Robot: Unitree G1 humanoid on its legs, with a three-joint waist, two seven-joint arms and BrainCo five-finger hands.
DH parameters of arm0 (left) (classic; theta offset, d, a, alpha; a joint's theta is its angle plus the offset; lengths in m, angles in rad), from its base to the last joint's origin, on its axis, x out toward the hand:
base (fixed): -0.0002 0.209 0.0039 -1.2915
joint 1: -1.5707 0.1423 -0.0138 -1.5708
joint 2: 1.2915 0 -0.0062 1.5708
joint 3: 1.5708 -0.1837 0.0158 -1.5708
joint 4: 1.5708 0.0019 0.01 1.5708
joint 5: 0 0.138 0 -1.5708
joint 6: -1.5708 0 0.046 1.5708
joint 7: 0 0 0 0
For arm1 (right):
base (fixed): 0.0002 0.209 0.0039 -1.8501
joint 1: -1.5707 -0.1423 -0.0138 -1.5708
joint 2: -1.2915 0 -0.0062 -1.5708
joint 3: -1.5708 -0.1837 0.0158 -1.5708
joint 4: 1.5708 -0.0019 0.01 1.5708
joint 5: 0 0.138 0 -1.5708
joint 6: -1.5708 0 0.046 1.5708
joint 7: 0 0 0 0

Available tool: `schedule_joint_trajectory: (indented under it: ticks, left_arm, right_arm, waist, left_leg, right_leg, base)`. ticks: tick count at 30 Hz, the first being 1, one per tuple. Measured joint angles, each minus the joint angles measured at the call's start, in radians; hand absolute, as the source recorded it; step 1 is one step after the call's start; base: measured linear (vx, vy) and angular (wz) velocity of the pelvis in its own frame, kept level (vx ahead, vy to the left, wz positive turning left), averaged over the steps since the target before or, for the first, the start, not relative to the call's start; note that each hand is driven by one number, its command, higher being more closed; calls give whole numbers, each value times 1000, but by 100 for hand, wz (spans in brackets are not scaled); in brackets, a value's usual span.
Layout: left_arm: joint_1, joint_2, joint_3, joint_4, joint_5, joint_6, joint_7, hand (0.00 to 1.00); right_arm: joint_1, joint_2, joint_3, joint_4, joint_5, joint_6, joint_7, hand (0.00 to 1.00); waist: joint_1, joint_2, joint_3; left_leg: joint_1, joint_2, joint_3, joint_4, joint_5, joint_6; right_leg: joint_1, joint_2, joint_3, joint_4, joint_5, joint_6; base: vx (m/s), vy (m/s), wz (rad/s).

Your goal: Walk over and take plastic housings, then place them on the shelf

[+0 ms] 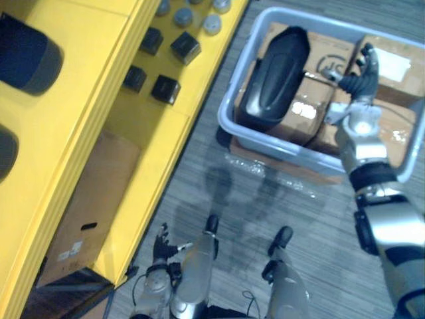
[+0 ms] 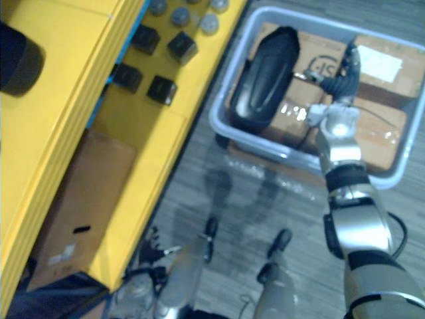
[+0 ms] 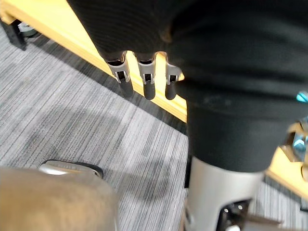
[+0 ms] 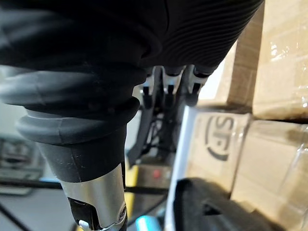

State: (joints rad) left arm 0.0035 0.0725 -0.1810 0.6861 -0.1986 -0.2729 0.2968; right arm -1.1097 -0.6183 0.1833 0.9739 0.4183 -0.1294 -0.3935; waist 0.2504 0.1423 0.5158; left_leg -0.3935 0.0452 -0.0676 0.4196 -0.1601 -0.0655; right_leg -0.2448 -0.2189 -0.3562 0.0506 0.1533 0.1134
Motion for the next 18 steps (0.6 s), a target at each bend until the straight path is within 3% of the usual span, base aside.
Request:
schedule_joint_trajectory:
  ticks: [4,11,18]
  left_arm:
    - [-4,3,0,28,-2,-51,0,0]
    - [-8,12,-36,43,-41,-75,-1,0]
    - [-13,37,-77,54,-75,-83,-8,0]
  right_arm:
    - [-18,-5,14,33,0,68,-6,0]
    - [-74,-37,49,101,-7,179,-28,0]
    - [-102,-59,90,135,-46,225,-22,0]
  waist:
    - [17,9,4]
    - [29,30,8]
    - [57,37,3]
  left_leg:
    - [-2,-2,-4,-18,12,-2]
    - [-2,-2,-16,-31,20,-6]
    - [-15,-3,-36,-66,47,-16]
  right_leg:
    - [-19,-8,-6,26,-11,-1]
    - [-34,-17,-33,66,-38,-6]
    - [-67,-26,-56,102,-67,-14]
  base:
    - [1,2,6]
    - [0,-2,5]
    - [-4,-14,8]
